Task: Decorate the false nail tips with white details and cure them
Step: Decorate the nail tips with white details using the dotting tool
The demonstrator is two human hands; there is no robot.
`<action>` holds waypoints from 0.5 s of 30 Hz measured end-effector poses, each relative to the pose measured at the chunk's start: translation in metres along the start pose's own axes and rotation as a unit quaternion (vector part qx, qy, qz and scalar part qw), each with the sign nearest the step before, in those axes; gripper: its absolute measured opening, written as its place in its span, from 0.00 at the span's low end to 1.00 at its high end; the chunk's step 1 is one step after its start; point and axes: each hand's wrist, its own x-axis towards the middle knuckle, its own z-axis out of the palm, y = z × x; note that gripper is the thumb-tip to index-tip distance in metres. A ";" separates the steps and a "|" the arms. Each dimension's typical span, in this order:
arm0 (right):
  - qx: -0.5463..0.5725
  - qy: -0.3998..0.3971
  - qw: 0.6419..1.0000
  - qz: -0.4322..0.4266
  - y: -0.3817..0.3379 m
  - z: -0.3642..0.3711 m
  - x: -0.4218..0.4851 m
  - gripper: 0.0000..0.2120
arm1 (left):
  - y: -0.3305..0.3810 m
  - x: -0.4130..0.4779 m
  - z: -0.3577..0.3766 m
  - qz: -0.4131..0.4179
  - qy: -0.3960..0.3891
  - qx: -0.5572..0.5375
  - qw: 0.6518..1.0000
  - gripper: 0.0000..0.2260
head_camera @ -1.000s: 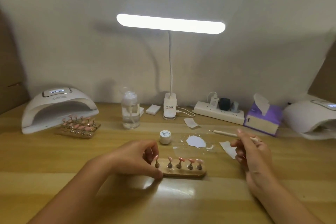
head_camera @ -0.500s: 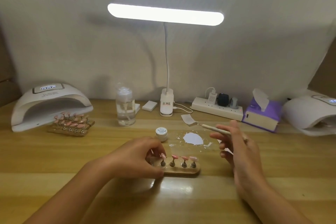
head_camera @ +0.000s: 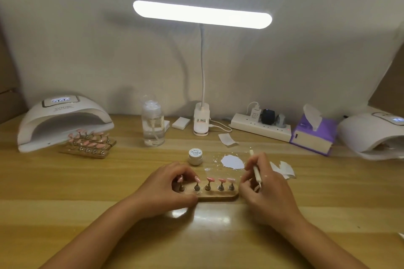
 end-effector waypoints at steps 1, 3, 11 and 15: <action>-0.016 -0.017 1.000 -0.014 -0.001 0.000 -0.002 0.19 | 0.001 -0.001 0.002 0.004 0.014 0.008 1.000 0.16; -0.026 -0.046 0.998 -0.029 -0.002 0.000 -0.006 0.19 | 0.002 -0.003 0.005 0.009 0.029 0.016 0.999 0.19; -0.013 -0.045 0.999 -0.019 -0.001 0.000 -0.002 0.20 | 0.002 -0.001 0.006 0.016 0.026 0.015 0.999 0.17; 0.020 -0.044 0.999 -0.024 0.000 -0.001 -0.003 0.19 | 0.003 0.000 0.005 0.013 0.016 0.011 1.000 0.19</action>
